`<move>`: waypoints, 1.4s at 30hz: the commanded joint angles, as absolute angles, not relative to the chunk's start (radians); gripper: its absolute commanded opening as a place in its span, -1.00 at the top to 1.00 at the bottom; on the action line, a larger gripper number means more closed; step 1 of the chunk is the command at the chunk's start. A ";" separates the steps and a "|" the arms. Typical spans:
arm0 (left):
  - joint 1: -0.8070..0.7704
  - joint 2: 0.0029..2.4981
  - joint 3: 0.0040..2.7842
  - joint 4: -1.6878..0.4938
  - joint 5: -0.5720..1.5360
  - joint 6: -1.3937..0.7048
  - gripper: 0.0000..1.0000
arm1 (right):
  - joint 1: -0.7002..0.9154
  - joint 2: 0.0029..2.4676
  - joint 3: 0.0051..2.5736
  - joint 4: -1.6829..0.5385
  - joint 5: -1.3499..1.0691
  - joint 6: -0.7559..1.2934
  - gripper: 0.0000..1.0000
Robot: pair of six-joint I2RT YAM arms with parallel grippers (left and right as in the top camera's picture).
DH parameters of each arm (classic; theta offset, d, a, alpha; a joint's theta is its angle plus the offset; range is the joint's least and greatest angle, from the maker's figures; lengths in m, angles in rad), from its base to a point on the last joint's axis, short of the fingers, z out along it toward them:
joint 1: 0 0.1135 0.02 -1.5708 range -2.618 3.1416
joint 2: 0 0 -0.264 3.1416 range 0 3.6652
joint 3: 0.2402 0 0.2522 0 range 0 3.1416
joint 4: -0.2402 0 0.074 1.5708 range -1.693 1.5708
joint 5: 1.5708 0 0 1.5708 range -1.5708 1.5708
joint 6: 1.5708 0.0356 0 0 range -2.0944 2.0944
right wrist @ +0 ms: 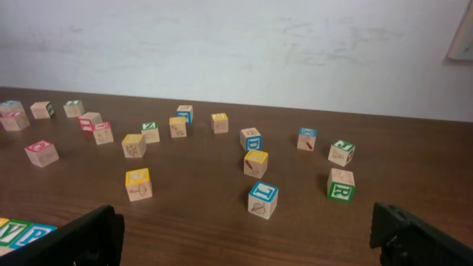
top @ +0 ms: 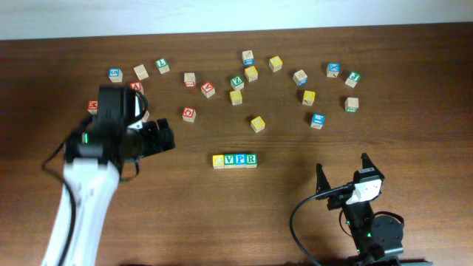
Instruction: Spell out CVPR
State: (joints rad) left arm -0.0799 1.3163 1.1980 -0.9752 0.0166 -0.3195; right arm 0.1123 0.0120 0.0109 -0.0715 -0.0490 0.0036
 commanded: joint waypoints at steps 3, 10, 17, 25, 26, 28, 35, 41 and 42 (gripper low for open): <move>-0.078 0.826 0.716 -0.616 0.113 -0.139 -0.98 | 0.104 0.003 0.006 -0.078 -0.044 0.004 -0.96; -0.076 0.227 0.475 -0.741 0.065 -0.059 -0.98 | 0.104 0.003 0.006 -0.078 -0.044 0.004 -0.96; -0.022 0.060 0.189 -0.279 0.073 -0.010 -0.98 | 0.104 0.003 0.006 -0.078 -0.044 0.004 -0.96; 0.073 0.005 0.008 -0.008 0.117 0.129 -0.98 | 0.104 0.003 0.006 -0.078 -0.044 0.004 -0.96; 0.073 0.005 0.008 -0.072 0.116 0.117 -0.98 | 0.104 0.003 0.006 -0.078 -0.044 0.004 -0.96; 0.073 0.005 0.008 -0.074 0.074 0.033 -0.98 | 0.104 0.003 0.006 -0.078 -0.044 0.004 -0.96; 0.048 0.005 0.008 -0.083 -0.019 -0.044 -0.98 | 0.104 0.003 0.006 -0.078 -0.044 0.004 -0.96; 0.043 0.005 0.008 -0.084 -0.012 0.005 -0.98 | 0.104 0.003 0.006 -0.078 -0.044 0.004 -0.96; 0.037 0.005 0.008 -0.084 -0.012 0.005 -0.98 | 0.104 0.003 0.006 -0.078 -0.044 0.004 -0.96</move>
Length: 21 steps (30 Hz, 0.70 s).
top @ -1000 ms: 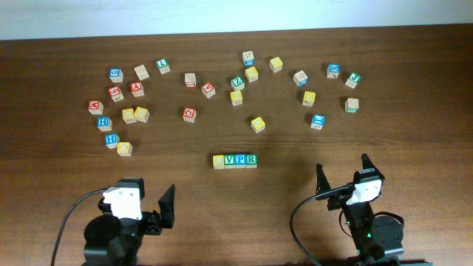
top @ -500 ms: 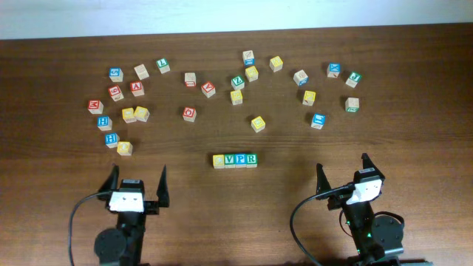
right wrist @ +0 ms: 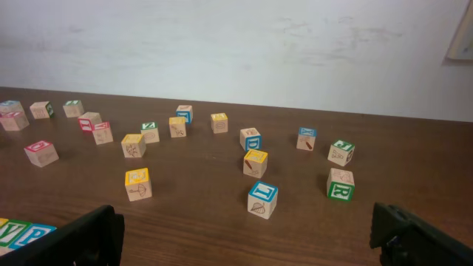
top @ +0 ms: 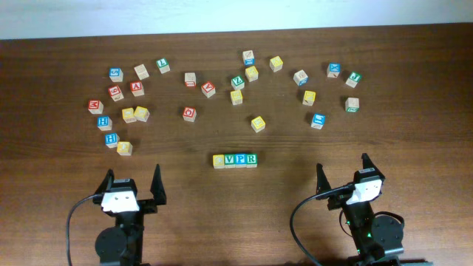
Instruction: Spell out CVPR
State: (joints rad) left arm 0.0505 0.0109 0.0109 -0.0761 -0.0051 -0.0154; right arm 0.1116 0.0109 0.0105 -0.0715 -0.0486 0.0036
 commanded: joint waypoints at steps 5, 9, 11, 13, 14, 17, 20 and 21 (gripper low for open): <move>0.031 0.005 0.008 -0.084 -0.012 0.004 -0.98 | 0.104 0.003 0.006 -0.078 -0.044 0.004 -0.96; 0.031 0.005 0.008 -0.084 -0.023 -0.037 -0.98 | 0.104 0.003 0.006 -0.078 -0.044 0.004 -0.96; 0.031 0.005 0.008 -0.084 -0.022 -0.029 -0.98 | 0.104 0.003 0.006 -0.078 -0.044 0.004 -0.96; 0.031 0.005 0.008 -0.084 -0.022 -0.025 -0.98 | 0.104 0.003 0.006 -0.078 -0.044 0.004 -0.96; 0.031 0.005 0.008 -0.084 -0.017 -0.026 -0.98 | 0.104 0.003 0.006 -0.078 -0.044 0.004 -0.96; 0.031 0.005 0.008 -0.084 -0.012 -0.026 -0.98 | 0.104 0.003 0.006 -0.078 -0.044 0.004 -0.96; 0.031 0.005 0.008 -0.084 -0.012 -0.026 -0.98 | 0.104 0.003 0.006 -0.078 -0.044 0.004 -0.96; 0.031 0.005 0.008 -0.084 -0.012 -0.026 -0.98 | 0.104 0.003 0.006 -0.078 -0.044 0.004 -0.96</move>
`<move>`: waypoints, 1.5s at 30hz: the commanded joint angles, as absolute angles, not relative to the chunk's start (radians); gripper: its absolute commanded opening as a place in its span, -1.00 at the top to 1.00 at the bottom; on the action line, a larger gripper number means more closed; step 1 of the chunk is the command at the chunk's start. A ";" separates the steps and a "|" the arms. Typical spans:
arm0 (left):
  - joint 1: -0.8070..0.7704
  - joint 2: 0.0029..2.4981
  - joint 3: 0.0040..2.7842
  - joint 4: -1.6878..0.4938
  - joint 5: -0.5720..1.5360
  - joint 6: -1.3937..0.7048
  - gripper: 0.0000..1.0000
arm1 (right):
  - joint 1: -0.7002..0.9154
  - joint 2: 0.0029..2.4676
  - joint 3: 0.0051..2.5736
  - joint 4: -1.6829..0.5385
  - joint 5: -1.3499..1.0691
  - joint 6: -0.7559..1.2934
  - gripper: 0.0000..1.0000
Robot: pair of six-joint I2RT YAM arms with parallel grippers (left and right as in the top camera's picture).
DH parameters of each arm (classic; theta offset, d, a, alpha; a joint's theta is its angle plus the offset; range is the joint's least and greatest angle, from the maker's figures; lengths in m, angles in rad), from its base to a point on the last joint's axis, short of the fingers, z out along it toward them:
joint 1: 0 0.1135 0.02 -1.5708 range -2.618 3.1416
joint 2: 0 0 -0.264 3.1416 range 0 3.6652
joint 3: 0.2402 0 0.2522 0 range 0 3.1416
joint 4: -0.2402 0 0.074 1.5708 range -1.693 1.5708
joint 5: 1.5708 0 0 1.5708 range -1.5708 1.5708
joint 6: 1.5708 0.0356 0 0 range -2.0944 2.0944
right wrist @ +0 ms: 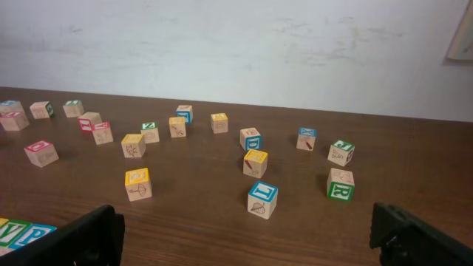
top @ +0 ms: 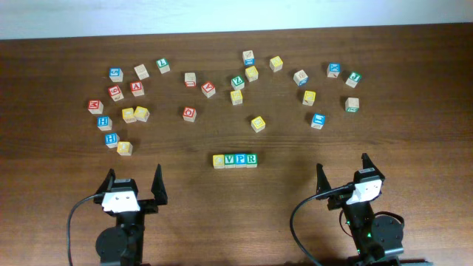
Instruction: Spell out CVPR
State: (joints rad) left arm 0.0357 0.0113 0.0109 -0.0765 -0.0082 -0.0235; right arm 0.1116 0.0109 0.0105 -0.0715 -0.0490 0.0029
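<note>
Near the table's middle four letter blocks stand in a row [top: 235, 159]: a yellow block [top: 218, 160] on the left, then green V [top: 229, 159], blue P [top: 240, 159] and green R [top: 251, 159]. The row's left part shows at the lower left of the right wrist view, the row [right wrist: 18, 233] cut off by the frame. My left gripper [top: 133, 183] rests at the near edge, open and empty. At the near right my right gripper [top: 343, 174] is open too, its fingers [right wrist: 81, 236] far apart over bare wood.
Several loose letter blocks lie scattered over the far half of the table, such as a red one [top: 189, 113], a yellow one [top: 257, 123] and a blue one [top: 317, 120]. A blue block [right wrist: 262, 199] and a green R block [right wrist: 341, 184] lie ahead of the right gripper.
At first my left arm reached out over the left cluster of loose blocks, left of the four-block row, hiding some of them. Later it was back at the near edge with its gripper open. The row and my right arm stayed the same throughout.
</note>
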 commanded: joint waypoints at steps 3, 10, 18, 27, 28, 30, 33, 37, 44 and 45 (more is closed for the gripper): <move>0.031 0.005 0.008 -0.084 -0.012 -0.026 -0.98 | 0.104 0.004 0.006 -0.078 -0.044 0.004 -0.96; 0.031 0.005 0.008 -0.084 -0.012 -0.026 -0.98 | 0.103 0.003 0.006 -0.077 -0.044 0.004 -0.96; 0.031 0.005 0.008 -0.084 -0.012 -0.026 -0.98 | 0.104 0.003 0.006 -0.079 -0.029 0.004 -0.96; 0.031 0.005 0.008 -0.084 -0.012 -0.026 -0.98 | 0.104 0.003 0.006 -0.079 -0.029 0.004 -0.96; 0.031 0.005 0.008 -0.084 -0.012 -0.026 -0.98 | 0.104 0.003 0.006 -0.079 -0.029 0.004 -0.96; 0.031 0.005 0.008 -0.084 -0.012 -0.026 -0.98 | 0.104 0.003 0.006 -0.079 -0.029 0.004 -0.96; 0.031 0.005 0.008 -0.084 -0.012 -0.026 -0.98 | 0.104 0.003 0.006 -0.079 -0.029 0.004 -0.96; 0.031 0.005 0.008 -0.084 -0.012 -0.026 -0.97 | 0.104 0.003 0.006 -0.079 -0.029 0.004 -0.97; 0.031 0.005 0.008 -0.084 -0.012 -0.026 -0.98 | 0.104 0.003 0.006 -0.079 -0.029 0.004 -0.96; 0.031 0.005 0.008 -0.084 -0.012 -0.026 -0.98 | 0.104 0.003 0.006 -0.079 -0.029 0.004 -0.96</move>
